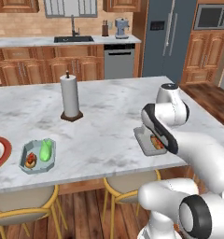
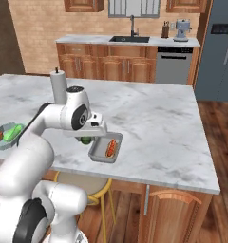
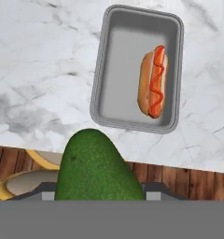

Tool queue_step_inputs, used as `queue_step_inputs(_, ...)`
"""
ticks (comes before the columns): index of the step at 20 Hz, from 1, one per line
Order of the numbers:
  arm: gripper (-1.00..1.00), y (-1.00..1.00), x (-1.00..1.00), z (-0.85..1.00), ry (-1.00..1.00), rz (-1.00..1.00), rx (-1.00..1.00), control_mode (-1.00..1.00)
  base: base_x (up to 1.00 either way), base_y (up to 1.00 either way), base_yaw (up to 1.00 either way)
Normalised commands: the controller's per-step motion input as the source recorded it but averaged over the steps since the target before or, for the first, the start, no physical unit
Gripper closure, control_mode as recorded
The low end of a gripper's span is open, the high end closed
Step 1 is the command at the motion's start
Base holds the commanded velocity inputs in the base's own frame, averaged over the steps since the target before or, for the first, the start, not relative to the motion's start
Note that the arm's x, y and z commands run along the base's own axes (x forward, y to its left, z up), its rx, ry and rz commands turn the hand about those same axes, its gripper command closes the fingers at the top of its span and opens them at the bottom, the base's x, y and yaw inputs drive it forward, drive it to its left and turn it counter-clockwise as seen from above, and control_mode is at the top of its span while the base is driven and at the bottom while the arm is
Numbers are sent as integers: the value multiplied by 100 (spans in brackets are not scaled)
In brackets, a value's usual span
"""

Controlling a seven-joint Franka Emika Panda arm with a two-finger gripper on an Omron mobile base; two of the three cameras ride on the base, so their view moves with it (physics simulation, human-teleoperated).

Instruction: Place one cooked food and one vegetable from the large plate to each tupperware container.

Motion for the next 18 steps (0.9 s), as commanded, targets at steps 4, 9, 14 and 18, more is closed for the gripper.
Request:
queue_step_inputs(4,100,-10,90,-17,0,8,0,-100,0,0,0)
queue_step_inputs(9,100,-23,77,-20,9,3,0,-100,0,0,0)
queue_step_inputs(14,100,-6,49,-33,3,1,0,-100,0,0,0)
queue_step_inputs(18,100,2,15,-41,0,1,3,-100,0,0,0)
